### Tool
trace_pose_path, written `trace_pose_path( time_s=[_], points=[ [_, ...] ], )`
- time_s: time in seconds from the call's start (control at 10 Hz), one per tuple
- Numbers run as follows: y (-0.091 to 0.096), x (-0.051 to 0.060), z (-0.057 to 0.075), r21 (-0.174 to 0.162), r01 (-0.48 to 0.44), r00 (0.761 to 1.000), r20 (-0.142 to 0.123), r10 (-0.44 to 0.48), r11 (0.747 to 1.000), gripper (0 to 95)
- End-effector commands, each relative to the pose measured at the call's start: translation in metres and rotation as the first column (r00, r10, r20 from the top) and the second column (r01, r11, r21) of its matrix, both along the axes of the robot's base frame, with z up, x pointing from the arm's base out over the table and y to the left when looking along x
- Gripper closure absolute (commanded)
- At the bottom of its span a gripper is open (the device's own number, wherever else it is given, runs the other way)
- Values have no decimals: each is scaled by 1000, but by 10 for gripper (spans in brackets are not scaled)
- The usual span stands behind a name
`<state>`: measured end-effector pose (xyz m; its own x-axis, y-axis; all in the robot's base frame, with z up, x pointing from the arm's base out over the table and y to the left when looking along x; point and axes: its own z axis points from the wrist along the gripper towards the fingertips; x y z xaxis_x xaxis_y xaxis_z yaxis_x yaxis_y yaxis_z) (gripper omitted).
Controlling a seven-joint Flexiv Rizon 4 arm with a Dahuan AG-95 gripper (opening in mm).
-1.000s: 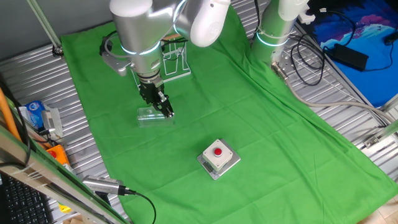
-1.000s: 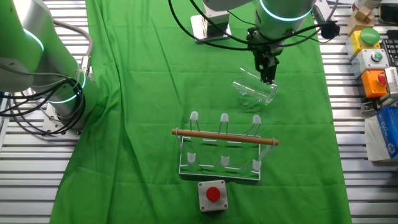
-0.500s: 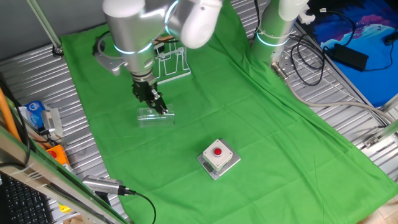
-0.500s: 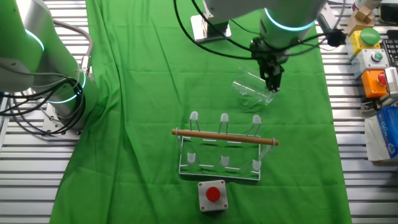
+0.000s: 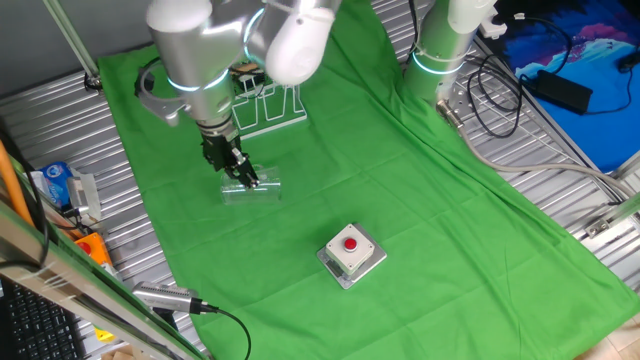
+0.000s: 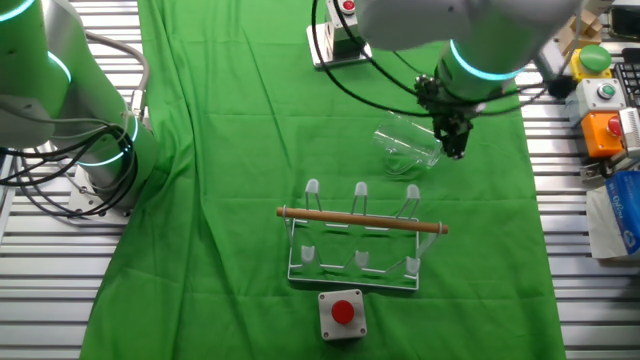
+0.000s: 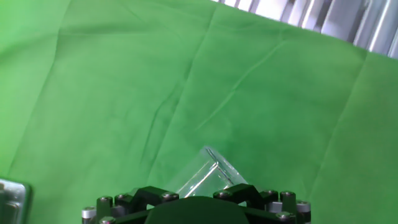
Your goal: Put the cup on the cup rack
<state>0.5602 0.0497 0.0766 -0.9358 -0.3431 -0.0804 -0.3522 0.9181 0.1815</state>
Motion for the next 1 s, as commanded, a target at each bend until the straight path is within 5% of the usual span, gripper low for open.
trace_pose_path(
  time_s=[0.1,0.5,1.0],
  points=[
    [-1,-4,-6,15,7,1000,-11,-7,1000,0],
    [-6,-13,-13,43,12,1000,-17,-11,999,0],
    [11,-12,-18,64,4,1000,-8,-3,998,0]
  ],
)
